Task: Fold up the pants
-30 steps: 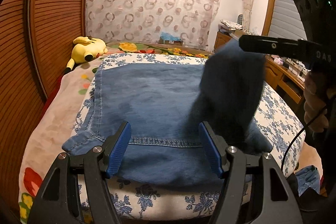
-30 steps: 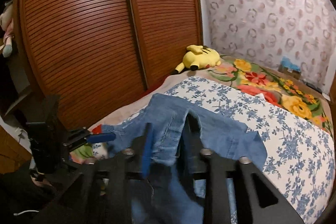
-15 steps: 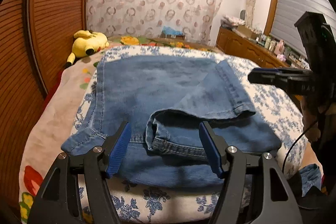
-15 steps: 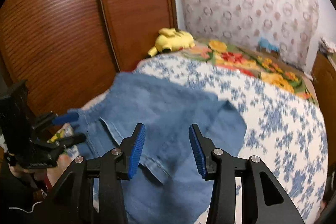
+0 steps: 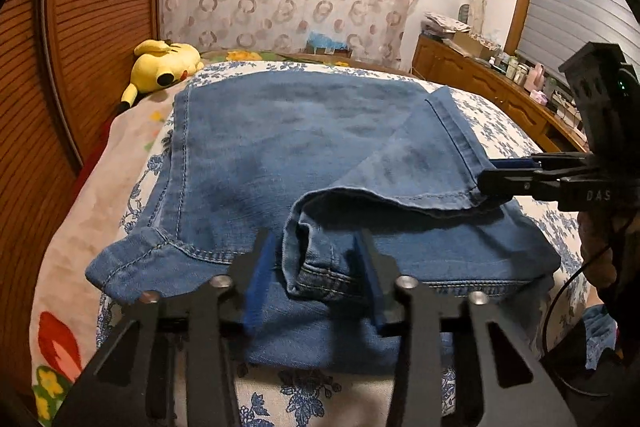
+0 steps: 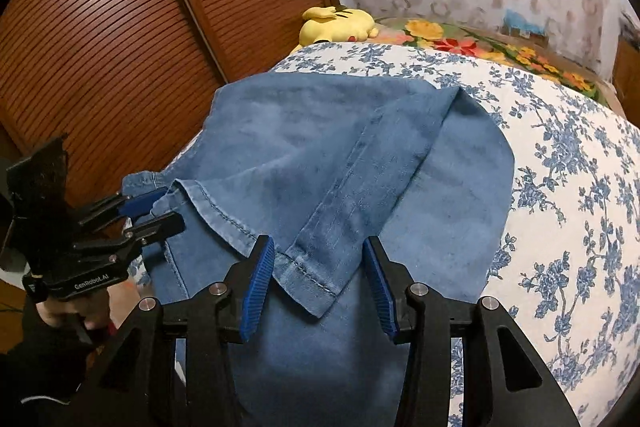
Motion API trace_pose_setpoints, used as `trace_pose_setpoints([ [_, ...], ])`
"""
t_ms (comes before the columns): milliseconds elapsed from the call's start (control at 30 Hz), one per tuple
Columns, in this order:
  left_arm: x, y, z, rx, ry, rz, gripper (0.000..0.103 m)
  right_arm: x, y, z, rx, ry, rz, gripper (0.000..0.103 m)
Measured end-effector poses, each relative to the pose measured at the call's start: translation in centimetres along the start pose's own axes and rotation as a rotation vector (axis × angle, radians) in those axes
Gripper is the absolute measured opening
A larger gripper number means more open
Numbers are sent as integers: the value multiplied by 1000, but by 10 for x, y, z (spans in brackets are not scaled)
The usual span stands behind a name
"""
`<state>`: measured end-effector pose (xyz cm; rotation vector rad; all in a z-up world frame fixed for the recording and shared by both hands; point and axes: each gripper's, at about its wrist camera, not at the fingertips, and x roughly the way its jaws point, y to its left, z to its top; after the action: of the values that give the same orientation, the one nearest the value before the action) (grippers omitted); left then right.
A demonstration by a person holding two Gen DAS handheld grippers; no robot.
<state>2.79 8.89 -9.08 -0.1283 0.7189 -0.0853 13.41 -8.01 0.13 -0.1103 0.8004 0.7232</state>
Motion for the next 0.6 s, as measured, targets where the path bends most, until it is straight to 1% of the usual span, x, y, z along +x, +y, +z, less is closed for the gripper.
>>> trace_pose_setpoints([
  [67,-2,-2,0,6,-8,-14,26,1,1,1,-1,-3,4,48],
  [167,-3,-4,-1,18,-13,-14,22,4,-1,-1,-7,-1,0,48],
  [200,-4,-5,-2,21,-12,-15,21,5,-4,-3,-11,-2,-2,45],
  [233,-3,-6,-3,24,-12,-17,19,6,-5,-7,-18,-2,-2,35],
  [267,-4,-7,-2,29,-14,-17,17,5,-3,-7,-25,-2,-6,32],
  [333,-7,-9,-2,40,-27,-17,15,12,-13,-10,-34,-9,-11,17],
  [400,-13,-12,-1,47,-43,-19,14,8,-13,-10,-46,-23,-16,9],
  [467,-19,-15,2,48,-68,-20,12,2,-11,-10,-67,-49,-30,5],
  [600,-40,-22,14,41,-134,-30,11,-23,-4,-8,-114,-121,-52,4],
])
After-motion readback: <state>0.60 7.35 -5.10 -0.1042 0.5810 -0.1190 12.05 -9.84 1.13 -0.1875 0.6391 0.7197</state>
